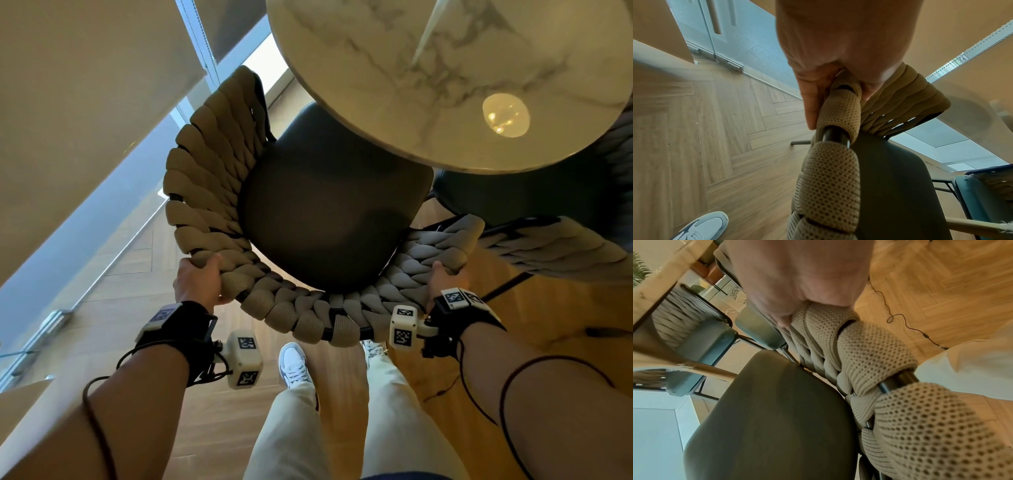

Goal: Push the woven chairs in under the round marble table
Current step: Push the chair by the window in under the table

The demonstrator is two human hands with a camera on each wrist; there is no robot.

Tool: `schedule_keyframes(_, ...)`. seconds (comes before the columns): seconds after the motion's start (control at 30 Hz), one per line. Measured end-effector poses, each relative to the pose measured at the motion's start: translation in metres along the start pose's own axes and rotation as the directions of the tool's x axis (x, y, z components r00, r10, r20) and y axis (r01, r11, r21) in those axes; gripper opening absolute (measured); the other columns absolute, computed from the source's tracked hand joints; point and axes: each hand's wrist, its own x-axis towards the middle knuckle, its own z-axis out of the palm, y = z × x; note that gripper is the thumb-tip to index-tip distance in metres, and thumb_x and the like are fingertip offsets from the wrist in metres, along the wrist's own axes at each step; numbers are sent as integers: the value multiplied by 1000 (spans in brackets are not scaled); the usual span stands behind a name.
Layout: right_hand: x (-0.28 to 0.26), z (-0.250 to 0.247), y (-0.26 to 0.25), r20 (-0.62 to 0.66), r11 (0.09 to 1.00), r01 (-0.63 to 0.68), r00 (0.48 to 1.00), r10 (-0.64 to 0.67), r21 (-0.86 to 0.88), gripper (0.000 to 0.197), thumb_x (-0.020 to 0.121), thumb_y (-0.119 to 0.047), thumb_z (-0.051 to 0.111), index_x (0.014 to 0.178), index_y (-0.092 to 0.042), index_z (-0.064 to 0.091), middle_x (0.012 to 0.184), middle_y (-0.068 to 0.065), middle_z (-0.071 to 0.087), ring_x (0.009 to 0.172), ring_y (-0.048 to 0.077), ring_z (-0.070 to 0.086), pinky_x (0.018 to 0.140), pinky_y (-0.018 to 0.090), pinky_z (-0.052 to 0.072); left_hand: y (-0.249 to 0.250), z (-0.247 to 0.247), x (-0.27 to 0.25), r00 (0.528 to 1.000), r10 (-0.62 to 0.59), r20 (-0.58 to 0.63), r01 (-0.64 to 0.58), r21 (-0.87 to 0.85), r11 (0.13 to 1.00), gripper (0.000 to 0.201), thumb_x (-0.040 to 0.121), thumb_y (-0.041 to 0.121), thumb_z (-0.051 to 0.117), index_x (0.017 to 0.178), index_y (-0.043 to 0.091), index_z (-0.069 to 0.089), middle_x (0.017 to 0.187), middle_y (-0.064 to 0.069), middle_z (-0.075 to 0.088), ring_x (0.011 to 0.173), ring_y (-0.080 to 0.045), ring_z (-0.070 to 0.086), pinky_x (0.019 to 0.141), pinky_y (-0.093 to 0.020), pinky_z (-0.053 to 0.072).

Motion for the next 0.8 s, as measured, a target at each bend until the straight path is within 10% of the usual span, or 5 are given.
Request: schedule_keyframes(0.8, -9, -2, 2, 75, 996, -63, 995, 59, 57, 77, 86, -52, 53, 153, -32, 19, 155, 19, 35, 136, 51, 38, 110, 65, 32, -9, -5, 2, 1000, -4, -13, 3, -43, 999, 56, 87, 37, 61, 134, 11, 47, 129, -18, 56, 110, -40, 60, 74, -57, 61)
